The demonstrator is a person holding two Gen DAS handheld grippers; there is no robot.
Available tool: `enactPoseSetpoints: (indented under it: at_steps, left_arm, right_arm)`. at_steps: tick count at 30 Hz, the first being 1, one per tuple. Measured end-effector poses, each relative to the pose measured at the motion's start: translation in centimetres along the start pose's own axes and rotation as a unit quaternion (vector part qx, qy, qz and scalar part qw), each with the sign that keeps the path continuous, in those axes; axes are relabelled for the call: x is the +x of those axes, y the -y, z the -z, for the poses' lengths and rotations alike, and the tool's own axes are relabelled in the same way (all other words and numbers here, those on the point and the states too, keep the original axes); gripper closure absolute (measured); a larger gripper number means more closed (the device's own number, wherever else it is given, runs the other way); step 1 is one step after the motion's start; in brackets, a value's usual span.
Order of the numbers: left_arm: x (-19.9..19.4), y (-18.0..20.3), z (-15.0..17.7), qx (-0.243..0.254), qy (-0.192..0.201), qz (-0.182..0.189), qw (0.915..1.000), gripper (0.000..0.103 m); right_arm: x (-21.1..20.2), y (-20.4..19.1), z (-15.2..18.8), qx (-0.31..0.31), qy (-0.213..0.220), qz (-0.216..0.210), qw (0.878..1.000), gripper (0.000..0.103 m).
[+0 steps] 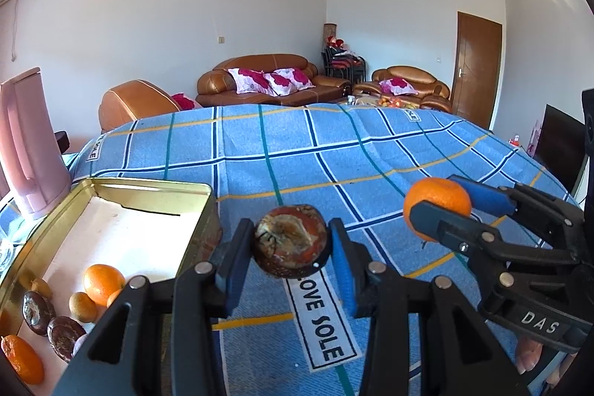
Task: Organize fruits
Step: 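Lift and carry the patterned brown fruit and orange toward the gold tray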
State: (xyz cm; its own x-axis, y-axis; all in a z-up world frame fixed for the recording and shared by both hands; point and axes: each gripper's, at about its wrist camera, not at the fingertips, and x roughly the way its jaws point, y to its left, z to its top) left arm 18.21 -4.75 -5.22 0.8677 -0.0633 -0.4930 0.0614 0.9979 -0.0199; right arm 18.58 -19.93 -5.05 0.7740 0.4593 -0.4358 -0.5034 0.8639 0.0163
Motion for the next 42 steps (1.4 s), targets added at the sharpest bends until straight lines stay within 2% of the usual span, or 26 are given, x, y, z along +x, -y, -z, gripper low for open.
enactPoseSetpoints:
  at_steps: [42]
  left_arm:
    - [-3.4, 0.1, 0.6, -0.001, 0.09, -0.017, 0.9958, 0.06]
  right_arm:
    - [-2.9, -0.9, 0.5, -0.028, 0.073, 0.003, 0.997, 0.053]
